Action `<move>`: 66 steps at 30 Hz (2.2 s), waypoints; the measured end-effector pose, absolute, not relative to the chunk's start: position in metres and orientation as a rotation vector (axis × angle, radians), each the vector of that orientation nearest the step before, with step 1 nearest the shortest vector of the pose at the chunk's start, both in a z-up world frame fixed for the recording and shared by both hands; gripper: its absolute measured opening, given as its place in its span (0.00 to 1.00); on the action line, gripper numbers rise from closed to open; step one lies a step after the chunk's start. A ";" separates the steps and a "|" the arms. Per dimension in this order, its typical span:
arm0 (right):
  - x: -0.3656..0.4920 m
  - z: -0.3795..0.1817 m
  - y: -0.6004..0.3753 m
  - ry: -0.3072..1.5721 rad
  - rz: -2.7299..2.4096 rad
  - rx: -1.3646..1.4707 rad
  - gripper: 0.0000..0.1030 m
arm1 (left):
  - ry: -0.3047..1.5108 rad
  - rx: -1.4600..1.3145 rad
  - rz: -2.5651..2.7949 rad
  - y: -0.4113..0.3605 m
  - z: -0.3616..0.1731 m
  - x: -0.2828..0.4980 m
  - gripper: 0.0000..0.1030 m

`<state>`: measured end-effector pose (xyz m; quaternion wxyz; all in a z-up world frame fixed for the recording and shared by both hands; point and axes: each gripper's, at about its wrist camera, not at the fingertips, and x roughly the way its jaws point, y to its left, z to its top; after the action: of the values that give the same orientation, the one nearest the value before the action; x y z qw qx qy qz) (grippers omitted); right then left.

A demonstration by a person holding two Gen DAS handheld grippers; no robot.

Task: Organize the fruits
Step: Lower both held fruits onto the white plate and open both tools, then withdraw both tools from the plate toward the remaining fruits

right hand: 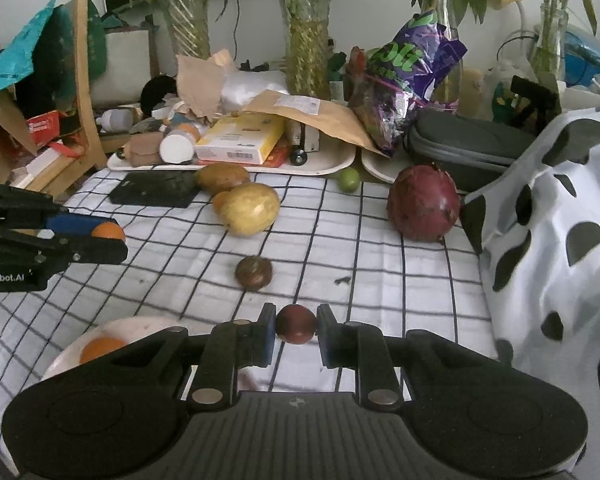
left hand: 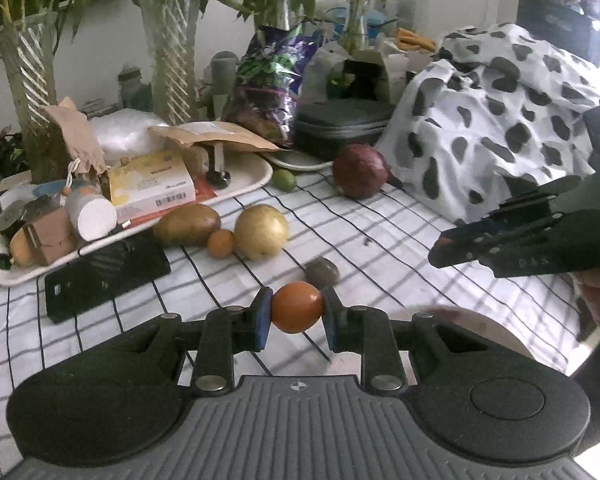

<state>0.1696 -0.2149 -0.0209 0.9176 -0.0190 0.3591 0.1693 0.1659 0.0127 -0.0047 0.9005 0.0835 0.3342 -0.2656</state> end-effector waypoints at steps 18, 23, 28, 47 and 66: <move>0.096 -0.031 -0.199 0.836 0.468 -0.084 0.22 | 0.810 0.214 -0.568 -0.002 -0.025 0.087 0.25; 0.086 -0.046 -0.185 0.887 0.498 -0.160 0.22 | 0.861 0.236 -0.565 -0.006 -0.040 0.081 0.25; 0.084 -0.056 -0.178 0.904 0.486 -0.226 0.22 | 0.901 0.266 -0.540 -0.009 -0.051 0.082 0.25; 0.070 -0.026 -0.199 0.812 0.430 -0.131 0.95 | 0.820 0.268 -0.431 -0.014 -0.016 0.061 0.63; 0.078 -0.011 -0.209 0.791 0.174 0.009 1.00 | 0.700 0.189 -0.259 -0.015 0.022 0.051 0.63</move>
<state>0.0781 -0.2092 -0.0107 0.9191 0.0045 0.3847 0.0846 0.0505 -0.0148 0.0220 0.9267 0.0920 0.3416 -0.1265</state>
